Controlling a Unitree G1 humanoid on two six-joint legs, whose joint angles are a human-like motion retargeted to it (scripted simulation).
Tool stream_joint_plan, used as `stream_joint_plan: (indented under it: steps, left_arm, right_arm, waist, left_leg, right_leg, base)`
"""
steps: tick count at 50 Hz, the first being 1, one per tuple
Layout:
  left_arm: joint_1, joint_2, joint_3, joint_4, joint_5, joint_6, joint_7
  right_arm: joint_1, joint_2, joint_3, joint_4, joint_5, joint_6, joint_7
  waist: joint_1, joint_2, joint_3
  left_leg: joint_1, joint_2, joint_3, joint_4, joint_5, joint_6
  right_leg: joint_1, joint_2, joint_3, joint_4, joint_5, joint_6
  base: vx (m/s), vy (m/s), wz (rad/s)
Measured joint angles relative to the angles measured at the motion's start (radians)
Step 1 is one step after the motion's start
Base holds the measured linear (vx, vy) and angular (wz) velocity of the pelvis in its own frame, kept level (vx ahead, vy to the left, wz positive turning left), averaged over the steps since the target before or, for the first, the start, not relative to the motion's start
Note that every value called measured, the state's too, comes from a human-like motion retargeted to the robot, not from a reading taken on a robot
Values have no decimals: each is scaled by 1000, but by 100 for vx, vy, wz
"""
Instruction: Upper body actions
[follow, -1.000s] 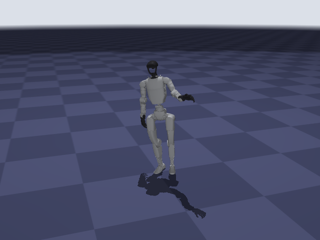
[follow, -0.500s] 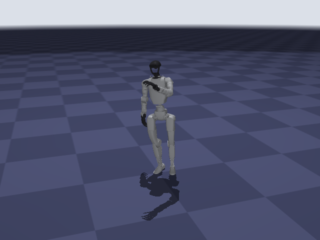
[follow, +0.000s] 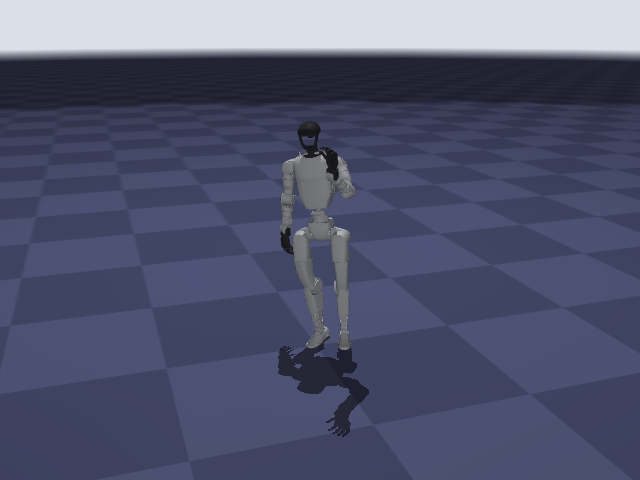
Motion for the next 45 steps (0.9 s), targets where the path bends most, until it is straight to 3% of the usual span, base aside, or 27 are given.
stream_joint_plan:
  steps: [3, 5, 8, 10, 15, 18, 20, 26, 30, 34, 40, 45]
  left_arm:
    - [-63, -1, 62, 186, 22, -61, 12]
    - [-143, -6, 71, 420, 41, -56, -32]
    - [-282, -11, -3, 824, -18, 123, -50]
    - [-295, 13, -12, 885, -67, 172, -93]
    - [-204, 2, 73, 665, -42, -46, 15]
    - [-104, -19, 74, 498, -51, 23, 10]
    - [-14, -44, 70, 402, -62, 14, 25]
    - [364, -239, 128, 316, -198, -264, 133]
    - [585, -367, 164, 446, -297, -391, -2]
    - [675, -390, 174, 703, -272, -371, -123]
    - [645, -337, 125, 1165, -265, -444, -223]
    - [579, -351, 129, 1505, -252, -341, -349]
  right_arm:
    - [-9, -4, 18, -2, 0, -2, 8]
    - [-11, -4, 31, 1, -1, -7, 12]
    - [-29, -3, 43, 9, -27, -8, 22]
    - [-45, 0, 47, 2, -62, -5, 29]
    - [-50, 9, 65, -26, -75, -19, 0]
    - [-66, 10, 69, -16, -50, -10, 18]
    - [-67, 15, 53, -23, -66, 4, 38]
    - [-47, 18, 48, -69, -72, -21, -13]
    - [-35, 6, 48, -56, -30, -51, -60]
    - [-20, -1, 29, -33, 45, -56, -114]
    - [-5, -5, 14, -16, 71, -36, -79]
    - [-3, -1, 20, -20, 54, -24, -55]
  waist:
    - [-26, 3, -3]
    - [-35, 1, -10]
    - [-50, -3, -19]
    - [-70, -2, -19]
    - [-74, 14, -19]
    - [-66, 19, -3]
    - [-58, 20, 0]
    - [-82, 33, 16]
    - [-54, 40, 24]
    - [-35, 37, 35]
    - [-60, 24, 50]
    - [-67, 13, 49]
  left_leg:
    - [-5, -10, -28, 3, 5, 4]
    - [-8, -16, -47, 6, 9, 6]
    - [-15, -23, -75, 9, 16, 9]
    - [-18, -25, -85, 8, 18, 9]
    - [-15, -13, -38, 6, 8, 6]
    - [-8, -9, -14, 6, 3, 5]
    - [-5, -8, -3, 3, 0, 4]
    - [5, -7, 26, -4, -9, 1]
    - [14, 1, 79, -10, -17, -4]
    - [17, 3, 88, -10, -18, -4]
    - [13, -7, 39, -7, -9, 2]
    - [6, -11, 21, -2, -6, 5]
  right_leg:
    - [9, 1, -30, -7, -1, -7]
    - [19, -1, -50, -11, -4, -8]
    - [29, -5, -79, -14, -9, -6]
    - [29, -7, -88, -14, -10, -5]
    - [4, -5, -39, -7, 2, -2]
    - [2, -3, -15, -4, 2, -2]
    - [-2, -3, -2, -1, 2, -1]
    - [-26, -2, 28, 4, 14, -3]
    - [-39, 5, 81, 7, 19, -2]
    - [-38, 5, 91, 7, 21, -1]
    - [-21, -4, 42, 2, 17, 1]
    - [-13, -9, 24, -3, 15, 4]
  base:
    - [-3, 0, 53]
    - [-4, -5, 49]
    - [-3, -8, 47]
    - [3, 2, 20]
    - [5, 9, -45]
    - [-1, -1, -41]
    - [9, 2, -29]
    - [5, 7, -26]
    - [2, 6, -68]
    - [0, 0, -10]
    - [-2, -1, 37]
    - [-1, 0, 15]
